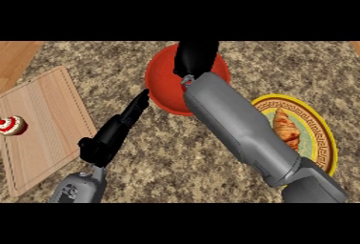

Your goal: Pick the tomato from the plate and place it in the bowl

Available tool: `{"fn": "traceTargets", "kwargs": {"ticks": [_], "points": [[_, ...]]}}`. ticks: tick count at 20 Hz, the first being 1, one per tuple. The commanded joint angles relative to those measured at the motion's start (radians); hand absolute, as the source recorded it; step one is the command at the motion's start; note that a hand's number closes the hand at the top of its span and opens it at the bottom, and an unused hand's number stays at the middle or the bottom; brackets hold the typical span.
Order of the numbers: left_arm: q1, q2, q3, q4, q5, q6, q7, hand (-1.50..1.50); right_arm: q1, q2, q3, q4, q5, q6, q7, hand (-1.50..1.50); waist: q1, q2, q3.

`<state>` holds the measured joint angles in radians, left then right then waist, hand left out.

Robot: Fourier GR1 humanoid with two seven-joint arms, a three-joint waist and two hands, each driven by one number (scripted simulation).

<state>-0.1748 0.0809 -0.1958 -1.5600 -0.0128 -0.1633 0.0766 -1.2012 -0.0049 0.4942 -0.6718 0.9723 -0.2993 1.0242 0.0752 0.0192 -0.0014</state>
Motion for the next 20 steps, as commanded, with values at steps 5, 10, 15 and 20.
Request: {"fn": "traceTargets", "kwargs": {"ticks": [5, 10, 15, 20], "points": [[0.017, -0.015, -0.018, -0.034, -0.012, 0.011, 0.021, 0.0, 0.051, 0.005, -0.184, 0.136, -0.273, -0.074, -0.205, -1.5, 0.003, 0.005, 0.002], [-0.019, -0.004, 0.021, -0.012, 0.001, 0.005, 0.022, 0.0, -0.008, 0.005, -0.198, 0.213, -0.282, -0.204, -0.356, -1.5, -0.014, 0.0, 0.002], [0.003, -0.007, 0.013, 0.004, -0.012, 0.002, -0.014, 0.0, -0.053, 0.005, -0.224, 0.23, -0.288, -0.382, -0.314, -1.5, -0.02, -0.004, 0.001], [0.014, 0.001, 0.044, -0.01, 0.001, 0.015, 0.028, 0.0, -0.006, -0.006, -0.319, 0.165, -0.31, -0.542, -0.329, -1.5, -0.06, -0.015, 0.002]]}}
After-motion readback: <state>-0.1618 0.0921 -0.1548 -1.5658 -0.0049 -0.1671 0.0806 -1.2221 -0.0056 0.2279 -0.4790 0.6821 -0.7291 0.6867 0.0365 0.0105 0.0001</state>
